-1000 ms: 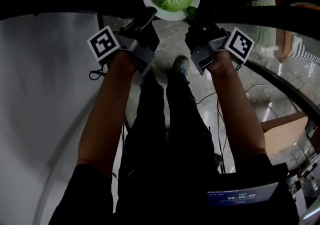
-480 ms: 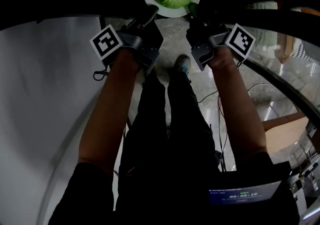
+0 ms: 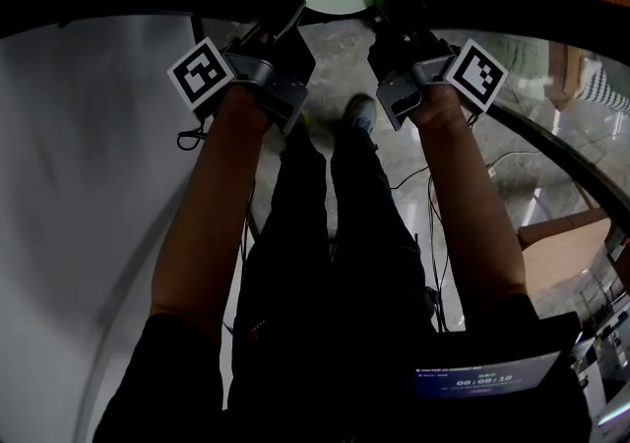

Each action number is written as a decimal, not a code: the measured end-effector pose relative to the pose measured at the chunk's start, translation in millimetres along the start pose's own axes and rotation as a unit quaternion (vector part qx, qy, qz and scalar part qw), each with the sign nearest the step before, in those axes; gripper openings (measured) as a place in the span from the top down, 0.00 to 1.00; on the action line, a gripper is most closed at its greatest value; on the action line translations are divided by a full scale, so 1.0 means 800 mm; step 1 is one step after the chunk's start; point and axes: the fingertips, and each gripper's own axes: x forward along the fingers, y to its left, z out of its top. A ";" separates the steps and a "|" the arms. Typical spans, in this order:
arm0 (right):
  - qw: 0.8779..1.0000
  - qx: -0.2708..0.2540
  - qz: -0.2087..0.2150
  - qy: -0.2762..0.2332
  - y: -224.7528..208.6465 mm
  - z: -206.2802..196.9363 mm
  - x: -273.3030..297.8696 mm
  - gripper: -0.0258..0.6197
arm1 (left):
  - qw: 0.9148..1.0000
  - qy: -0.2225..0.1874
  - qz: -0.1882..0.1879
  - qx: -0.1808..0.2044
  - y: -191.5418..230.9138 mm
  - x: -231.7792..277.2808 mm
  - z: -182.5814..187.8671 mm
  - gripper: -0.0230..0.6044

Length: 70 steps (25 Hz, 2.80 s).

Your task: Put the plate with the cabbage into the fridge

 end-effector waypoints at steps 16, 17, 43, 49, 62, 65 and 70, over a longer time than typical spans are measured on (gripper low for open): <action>0.916 -0.396 -0.065 0.010 0.024 -0.021 -0.020 0.95 | 0.877 -0.014 0.139 0.460 -0.021 -0.026 0.004 0.95; 0.908 -0.413 -0.067 0.014 0.025 -0.023 -0.019 0.95 | 0.857 -0.007 0.141 0.495 -0.025 -0.024 0.000 0.95; 0.845 -0.526 -0.080 0.051 0.019 -0.039 -0.007 0.95 | 0.714 0.055 0.162 0.679 -0.009 -0.006 -0.029 0.96; 0.845 -0.526 -0.079 0.054 0.019 -0.037 -0.003 0.95 | 0.722 0.052 0.161 0.671 -0.011 -0.003 -0.023 0.96; 0.847 -0.524 -0.074 0.050 0.025 -0.019 0.018 0.95 | 0.743 0.058 0.171 0.645 -0.019 0.021 -0.007 0.96; 0.850 -0.520 -0.073 0.050 0.026 -0.014 0.023 0.95 | 0.748 0.058 0.168 0.639 -0.022 0.026 -0.004 0.96; 0.854 -0.513 -0.073 0.051 0.027 -0.009 0.029 0.95 | 0.751 0.056 0.164 0.637 -0.024 0.031 0.002 0.96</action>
